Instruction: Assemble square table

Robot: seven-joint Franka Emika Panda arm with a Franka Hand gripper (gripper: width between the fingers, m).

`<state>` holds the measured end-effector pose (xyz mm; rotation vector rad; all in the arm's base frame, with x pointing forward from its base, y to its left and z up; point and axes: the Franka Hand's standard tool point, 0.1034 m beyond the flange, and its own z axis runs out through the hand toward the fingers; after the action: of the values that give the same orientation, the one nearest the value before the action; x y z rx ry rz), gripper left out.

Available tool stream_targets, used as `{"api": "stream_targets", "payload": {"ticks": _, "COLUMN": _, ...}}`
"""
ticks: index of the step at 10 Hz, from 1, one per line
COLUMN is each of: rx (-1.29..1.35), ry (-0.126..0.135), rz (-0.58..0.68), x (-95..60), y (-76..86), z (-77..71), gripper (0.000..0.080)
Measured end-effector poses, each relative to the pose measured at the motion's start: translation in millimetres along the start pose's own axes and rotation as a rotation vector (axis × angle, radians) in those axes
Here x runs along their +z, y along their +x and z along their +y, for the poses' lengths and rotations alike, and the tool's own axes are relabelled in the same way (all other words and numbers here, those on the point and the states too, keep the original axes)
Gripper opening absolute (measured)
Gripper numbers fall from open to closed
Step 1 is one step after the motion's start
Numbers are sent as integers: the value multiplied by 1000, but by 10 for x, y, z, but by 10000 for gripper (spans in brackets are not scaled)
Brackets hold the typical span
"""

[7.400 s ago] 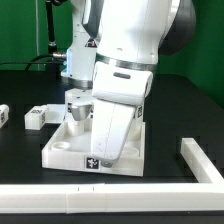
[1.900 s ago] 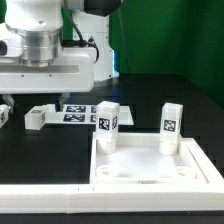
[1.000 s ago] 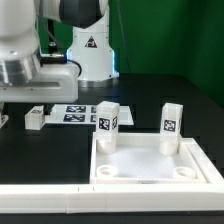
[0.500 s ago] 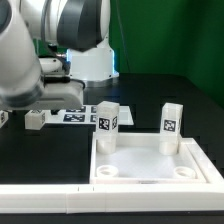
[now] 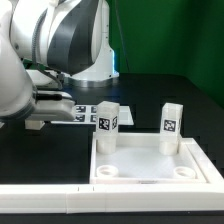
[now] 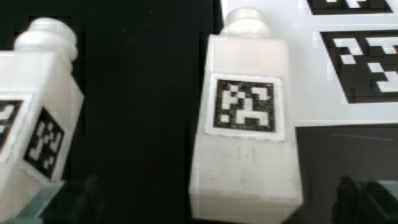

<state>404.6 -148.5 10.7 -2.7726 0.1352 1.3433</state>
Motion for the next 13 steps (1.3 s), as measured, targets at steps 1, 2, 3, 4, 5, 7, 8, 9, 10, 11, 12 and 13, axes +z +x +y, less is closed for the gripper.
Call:
{"api": "stream_targets", "payload": {"ticks": 1, "rx": -3, "ry": -1, "rz": -2, "x": 19, "y": -2, "z": -17, "gripper": 649}}
{"api": "stream_targets", "payload": {"ticks": 2, "rx": -5, "ry": -2, "rz": -2, "x": 13, "y": -1, "z": -29, "gripper": 540}}
{"api": "stream_targets", "payload": {"ticks": 3, "rx": -7, "ry": -3, "rz": -2, "x": 13, "y": 2, "z": -41, "gripper": 402}}
{"api": "stream_targets", "payload": {"ticks": 4, "rx": -10, "ry": -5, "rz": -5, "x": 26, "y": 1, "z": -57, "gripper": 283}}
{"api": "stream_targets", "payload": {"ticks": 5, "rx": -11, "ry": -6, "rz": -7, "x": 36, "y": -7, "z": -66, "gripper": 283}}
{"api": "stream_targets", "payload": {"ticks": 7, "rx": -24, "ry": -15, "rz": 0, "x": -9, "y": -28, "z": -157, "gripper": 285}}
{"api": "stream_targets", "payload": {"ticks": 8, "rx": -34, "ry": -19, "rz": 10, "x": -128, "y": -46, "z": -198, "gripper": 285}}
{"api": "stream_targets", "payload": {"ticks": 9, "rx": -43, "ry": -22, "rz": 24, "x": -319, "y": -58, "z": -249, "gripper": 285}}
{"api": "stream_targets", "payload": {"ticks": 10, "rx": -51, "ry": -24, "rz": 35, "x": -550, "y": -76, "z": -294, "gripper": 285}}
{"api": "stream_targets", "payload": {"ticks": 11, "rx": -63, "ry": -30, "rz": 58, "x": -754, "y": -72, "z": -330, "gripper": 285}}
{"api": "stream_targets", "payload": {"ticks": 12, "rx": -88, "ry": -38, "rz": 97, "x": -943, "y": -60, "z": -345, "gripper": 285}}
{"api": "stream_targets", "payload": {"ticks": 13, "rx": -134, "ry": -48, "rz": 152, "x": -959, "y": 4, "z": -273, "gripper": 286}}
